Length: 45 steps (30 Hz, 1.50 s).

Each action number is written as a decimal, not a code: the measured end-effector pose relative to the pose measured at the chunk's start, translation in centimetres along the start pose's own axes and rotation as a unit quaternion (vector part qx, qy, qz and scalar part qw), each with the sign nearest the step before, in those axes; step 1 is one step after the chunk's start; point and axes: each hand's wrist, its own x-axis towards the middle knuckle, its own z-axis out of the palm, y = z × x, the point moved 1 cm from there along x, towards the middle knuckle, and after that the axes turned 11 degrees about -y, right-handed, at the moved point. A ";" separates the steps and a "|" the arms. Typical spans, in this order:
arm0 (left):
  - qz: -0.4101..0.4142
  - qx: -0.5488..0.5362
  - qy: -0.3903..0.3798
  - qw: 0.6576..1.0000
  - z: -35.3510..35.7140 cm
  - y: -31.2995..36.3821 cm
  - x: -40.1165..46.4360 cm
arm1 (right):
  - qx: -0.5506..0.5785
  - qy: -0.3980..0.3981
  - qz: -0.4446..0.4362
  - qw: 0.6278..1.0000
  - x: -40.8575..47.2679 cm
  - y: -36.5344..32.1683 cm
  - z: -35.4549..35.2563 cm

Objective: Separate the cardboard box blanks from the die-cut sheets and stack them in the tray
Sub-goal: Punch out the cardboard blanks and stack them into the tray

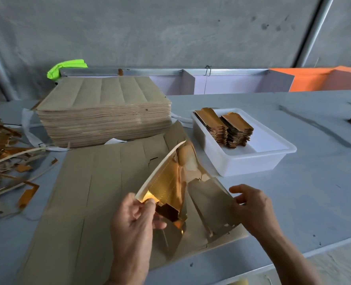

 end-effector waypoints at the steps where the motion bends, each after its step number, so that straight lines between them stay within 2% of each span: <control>1: 0.003 -0.009 0.013 1.000 -0.3 0.1 0.0 | 0.002 0.000 0.002 1.000 0.0 0.1 0.0; 6: 0.018 -0.054 0.077 0.995 -1.8 0.6 0.1 | -0.024 -0.007 0.035 0.999 -0.3 0.5 0.1; 9: -0.012 -0.073 0.051 0.996 -1.8 0.4 -0.2 | -0.102 0.012 0.038 0.994 -0.9 -0.1 0.3; 11: -0.048 -0.074 -0.013 0.996 -1.2 0.1 -0.7 | -0.153 0.073 -0.047 0.984 -1.3 -1.4 0.6; 13: -0.074 -0.072 -0.067 0.992 -0.4 -0.3 -1.1 | -0.100 0.091 -0.152 0.979 -1.6 -3.9 1.1; 15: -0.096 -0.054 -0.098 0.989 0.5 -0.7 -1.4 | -0.015 -0.005 -0.166 0.986 -1.1 -6.1 1.9; 17: -0.121 -0.049 -0.142 0.981 1.5 -1.1 -1.6 | 0.050 -0.140 -0.101 0.984 -0.4 -7.2 2.7; 18: -0.135 -0.047 -0.168 0.975 1.9 -1.3 -1.7 | 0.062 -0.181 -0.076 0.979 -0.3 -7.3 3.0; 22: -0.239 -0.024 -0.241 0.940 2.3 -1.8 -1.2 | -0.015 -0.205 -0.061 0.977 -0.5 -6.9 3.9; 24: -0.275 -0.009 -0.184 0.944 2.3 -1.7 -0.1 | -0.020 -0.198 -0.064 0.978 -0.8 -6.7 4.1; 26: -0.271 0.039 -0.112 0.955 2.4 -1.5 1.8 | -0.033 -0.203 -0.076 0.976 -1.1 -6.9 4.4; 28: -0.239 0.131 -0.098 0.957 2.8 -1.3 4.0 | -0.060 -0.205 -0.093 0.972 -1.5 -7.1 4.8; 30: -0.234 0.171 -0.095 0.952 3.4 -1.5 6.0 | -0.079 -0.213 -0.096 0.969 -1.7 -7.3 5.0; 35: -0.319 -0.003 -0.049 0.946 3.4 -3.4 7.6 | -0.028 -0.220 -0.073 0.972 -1.2 -6.9 4.0; 39: -0.334 -0.067 -0.054 0.939 2.6 -3.9 7.5 | 0.076 -0.241 0.003 0.967 -0.5 -6.6 2.6; 41: -0.328 -0.069 -0.064 0.940 2.4 -3.9 7.6 | 0.054 -0.233 0.000 0.971 0.1 -6.8 1.6; 45: -0.290 -0.012 -0.106 0.951 2.7 -3.8 7.4 | -0.073 -0.242 -0.036 0.967 1.7 -8.1 0.5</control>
